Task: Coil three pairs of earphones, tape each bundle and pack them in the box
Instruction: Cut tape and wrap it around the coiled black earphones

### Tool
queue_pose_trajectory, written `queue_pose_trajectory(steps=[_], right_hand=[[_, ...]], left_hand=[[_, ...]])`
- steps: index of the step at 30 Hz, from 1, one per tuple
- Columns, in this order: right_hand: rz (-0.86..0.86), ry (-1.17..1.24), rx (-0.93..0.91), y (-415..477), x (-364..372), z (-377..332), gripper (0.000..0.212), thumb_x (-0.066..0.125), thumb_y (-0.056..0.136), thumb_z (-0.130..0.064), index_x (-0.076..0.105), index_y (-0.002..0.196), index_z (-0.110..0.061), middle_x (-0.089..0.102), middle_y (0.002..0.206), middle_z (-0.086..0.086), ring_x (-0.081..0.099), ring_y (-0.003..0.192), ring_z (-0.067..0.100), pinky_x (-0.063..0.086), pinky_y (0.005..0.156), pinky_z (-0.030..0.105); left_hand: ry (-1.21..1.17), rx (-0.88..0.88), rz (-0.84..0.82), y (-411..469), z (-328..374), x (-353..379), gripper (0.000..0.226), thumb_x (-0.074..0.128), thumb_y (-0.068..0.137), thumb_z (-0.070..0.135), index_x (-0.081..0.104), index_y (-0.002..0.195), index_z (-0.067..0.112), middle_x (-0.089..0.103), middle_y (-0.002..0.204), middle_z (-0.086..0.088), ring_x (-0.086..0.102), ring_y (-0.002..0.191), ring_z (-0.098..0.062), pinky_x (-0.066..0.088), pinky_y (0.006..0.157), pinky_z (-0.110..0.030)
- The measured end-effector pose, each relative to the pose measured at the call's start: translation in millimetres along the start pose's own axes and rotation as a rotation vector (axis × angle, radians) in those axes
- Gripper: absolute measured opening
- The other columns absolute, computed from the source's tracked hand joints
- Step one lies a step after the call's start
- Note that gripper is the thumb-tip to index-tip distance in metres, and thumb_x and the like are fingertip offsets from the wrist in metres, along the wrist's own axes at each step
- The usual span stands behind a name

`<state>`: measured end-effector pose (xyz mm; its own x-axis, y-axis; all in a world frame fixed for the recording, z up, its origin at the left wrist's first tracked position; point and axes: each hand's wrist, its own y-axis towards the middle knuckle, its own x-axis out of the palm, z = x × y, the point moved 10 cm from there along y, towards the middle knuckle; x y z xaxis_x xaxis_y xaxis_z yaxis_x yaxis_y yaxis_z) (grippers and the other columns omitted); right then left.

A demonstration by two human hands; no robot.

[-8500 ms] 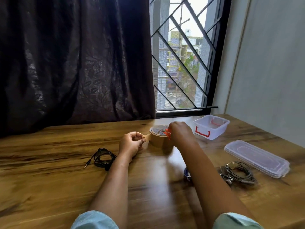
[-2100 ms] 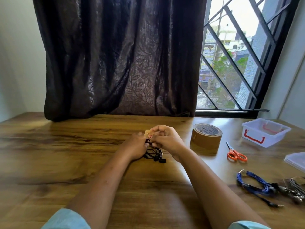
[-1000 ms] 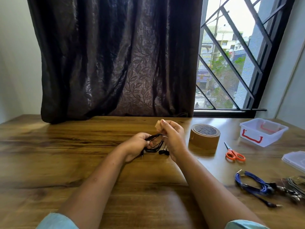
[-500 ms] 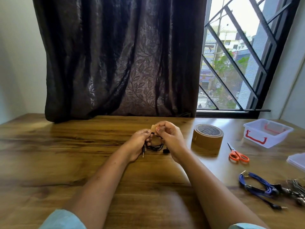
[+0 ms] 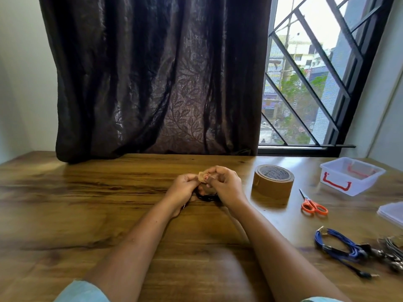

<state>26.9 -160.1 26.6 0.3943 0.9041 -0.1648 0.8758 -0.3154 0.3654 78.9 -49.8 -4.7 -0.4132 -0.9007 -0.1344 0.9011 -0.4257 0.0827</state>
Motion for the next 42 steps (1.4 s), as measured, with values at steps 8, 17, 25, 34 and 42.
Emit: queue_pose_trajectory(steps=[8, 17, 25, 34, 42], right_hand=[[0.074, -0.227, -0.004, 6.4, -9.1, 7.6, 0.01, 0.07, 0.084, -0.014, 0.073, 0.084, -0.023, 0.072, 0.077, 0.002, 0.068, 0.078, 0.019, 0.057, 0.077, 0.036], [0.109, -0.354, -0.051, 7.4, -10.8, 3.3, 0.008, 0.067, 0.086, -0.014, 0.075, 0.087, -0.017, 0.054, 0.06, -0.013, 0.053, 0.065, 0.005, 0.04, 0.059, 0.014], [0.132, -0.493, -0.144, 2.2, -11.7, -11.0, 0.01, 0.064, 0.088, -0.018, 0.072, 0.094, -0.017, 0.055, 0.081, -0.01, 0.045, 0.067, 0.0, 0.036, 0.06, 0.014], [0.201, -0.421, -0.122, 4.4, -20.7, -5.6, 0.033, 0.073, 0.082, -0.023, 0.06, 0.113, -0.027, 0.058, 0.083, -0.007, 0.055, 0.077, 0.006, 0.04, 0.065, 0.013], [0.04, -0.549, -0.507, -9.2, 4.4, -38.7, 0.011, 0.067, 0.085, -0.019, 0.062, 0.093, -0.025, 0.058, 0.09, -0.016, 0.056, 0.09, 0.006, 0.048, 0.083, 0.031]], left_hand=[[-0.075, 0.001, -0.053, 0.4, 1.2, 5.1, 0.033, 0.045, 0.098, 0.031, 0.066, 0.101, 0.006, 0.071, 0.09, -0.011, 0.068, 0.083, -0.018, 0.056, 0.076, -0.029], [0.187, 0.133, 0.081, 2.8, 8.4, -3.9, 0.024, 0.05, 0.096, 0.022, 0.07, 0.089, 0.01, 0.059, 0.062, 0.002, 0.047, 0.047, -0.004, 0.036, 0.046, -0.018], [0.221, 0.161, 0.09, 1.3, 12.2, -3.8, 0.025, 0.048, 0.097, 0.025, 0.068, 0.092, 0.01, 0.057, 0.061, 0.003, 0.045, 0.039, 0.003, 0.035, 0.042, -0.015], [0.142, 0.122, 0.082, 5.4, 5.2, -3.7, 0.024, 0.047, 0.098, 0.023, 0.067, 0.096, 0.012, 0.056, 0.067, 0.003, 0.053, 0.058, -0.007, 0.042, 0.053, -0.02], [0.044, 0.13, 0.045, 3.8, 6.4, -1.8, 0.026, 0.045, 0.099, 0.025, 0.065, 0.086, 0.017, 0.054, 0.065, 0.004, 0.051, 0.061, -0.008, 0.042, 0.056, -0.023]])
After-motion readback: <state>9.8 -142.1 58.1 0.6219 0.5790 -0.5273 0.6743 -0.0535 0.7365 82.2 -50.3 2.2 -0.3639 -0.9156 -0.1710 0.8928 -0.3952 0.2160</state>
